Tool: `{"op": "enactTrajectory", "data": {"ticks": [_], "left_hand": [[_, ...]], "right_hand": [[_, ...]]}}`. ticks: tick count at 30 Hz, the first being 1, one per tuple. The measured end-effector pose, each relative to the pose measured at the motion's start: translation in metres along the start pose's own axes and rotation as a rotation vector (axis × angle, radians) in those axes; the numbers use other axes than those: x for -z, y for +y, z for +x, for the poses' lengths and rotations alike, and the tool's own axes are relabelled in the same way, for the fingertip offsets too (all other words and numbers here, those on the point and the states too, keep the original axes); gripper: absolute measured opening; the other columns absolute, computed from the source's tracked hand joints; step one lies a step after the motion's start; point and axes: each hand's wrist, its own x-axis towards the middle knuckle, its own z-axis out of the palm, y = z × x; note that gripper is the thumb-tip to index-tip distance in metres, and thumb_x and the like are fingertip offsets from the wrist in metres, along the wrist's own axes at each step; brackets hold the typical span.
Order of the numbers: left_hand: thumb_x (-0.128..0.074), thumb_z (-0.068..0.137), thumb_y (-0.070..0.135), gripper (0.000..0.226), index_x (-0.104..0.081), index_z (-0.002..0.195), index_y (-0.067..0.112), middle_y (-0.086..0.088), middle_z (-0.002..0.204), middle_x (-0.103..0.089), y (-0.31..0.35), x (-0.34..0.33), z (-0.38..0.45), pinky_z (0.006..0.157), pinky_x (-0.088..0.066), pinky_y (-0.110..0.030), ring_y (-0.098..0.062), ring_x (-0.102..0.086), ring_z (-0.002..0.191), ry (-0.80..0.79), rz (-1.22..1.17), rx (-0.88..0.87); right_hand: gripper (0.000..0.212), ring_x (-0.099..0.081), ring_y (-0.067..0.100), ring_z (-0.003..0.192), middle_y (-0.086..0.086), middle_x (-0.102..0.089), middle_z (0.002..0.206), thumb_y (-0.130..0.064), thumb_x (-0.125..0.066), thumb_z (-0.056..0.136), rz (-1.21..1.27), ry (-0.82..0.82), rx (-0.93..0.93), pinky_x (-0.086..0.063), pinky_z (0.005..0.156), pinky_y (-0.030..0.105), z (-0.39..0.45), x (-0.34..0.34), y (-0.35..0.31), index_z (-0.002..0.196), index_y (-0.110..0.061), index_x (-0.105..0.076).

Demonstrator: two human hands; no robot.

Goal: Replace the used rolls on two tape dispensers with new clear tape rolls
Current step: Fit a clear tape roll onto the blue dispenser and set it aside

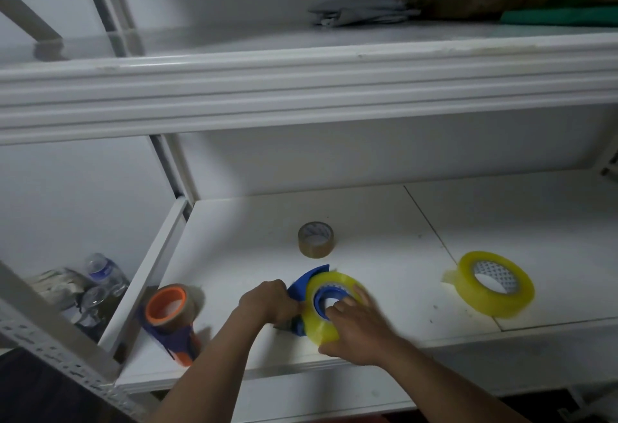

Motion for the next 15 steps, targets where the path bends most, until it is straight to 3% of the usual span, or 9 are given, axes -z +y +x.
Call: {"op": "enactTrajectory", "data": {"ticks": [5,8,11,13,15], "left_hand": [[-0.053,0.079,0.053,0.036,-0.058,0.082,0.018,0.0,0.071,-0.069,0.019,-0.012,-0.012,0.071,-0.052,-0.028,-0.016,-0.069,0.066,-0.025,-0.002,0.037],[-0.047,0.084,0.062,0.047,-0.055,0.075,0.016,0.0,0.06,-0.063,0.034,-0.02,-0.019,0.069,-0.05,-0.028,-0.016,-0.063,0.061,-0.002,-0.023,0.02],[-0.043,0.088,0.064,0.057,-0.058,0.073,0.011,-0.007,0.069,-0.073,0.049,-0.032,-0.021,0.081,-0.055,-0.033,-0.023,-0.069,0.068,-0.027,-0.24,-0.011],[-0.044,0.09,0.061,0.062,-0.065,0.081,0.003,-0.014,0.08,-0.076,0.057,-0.04,-0.016,0.086,-0.056,-0.038,-0.026,-0.072,0.078,-0.008,-0.406,-0.024],[-0.045,0.089,0.06,0.065,-0.068,0.089,0.0,-0.016,0.083,-0.075,0.065,-0.046,-0.013,0.086,-0.056,-0.042,-0.029,-0.072,0.081,0.029,-0.487,-0.028]], "right_hand": [[0.056,-0.022,0.022,0.14,0.0,-0.045,0.134,-0.055,-0.053,0.078,0.01,0.116,0.03,-0.003,0.115,0.051,-0.012,-0.011,0.032,0.121,-0.02,-0.05],[0.06,-0.033,0.028,0.138,0.0,-0.049,0.135,-0.047,-0.067,0.072,-0.022,0.192,-0.05,-0.023,0.11,0.055,-0.019,-0.018,0.047,0.124,-0.022,-0.05],[0.073,-0.051,0.031,0.124,0.002,-0.055,0.13,-0.028,-0.078,0.058,0.026,0.29,-0.207,-0.045,0.097,0.05,-0.023,-0.023,0.053,0.123,-0.023,-0.047],[0.07,-0.046,0.03,0.126,0.003,-0.049,0.135,-0.02,-0.071,0.065,0.109,0.358,-0.256,-0.045,0.098,0.046,-0.027,-0.026,0.055,0.129,-0.022,-0.042],[0.066,-0.041,0.027,0.128,0.003,-0.044,0.139,-0.024,-0.067,0.071,0.129,0.404,-0.258,-0.043,0.1,0.043,-0.034,-0.028,0.056,0.132,-0.021,-0.041]]}}
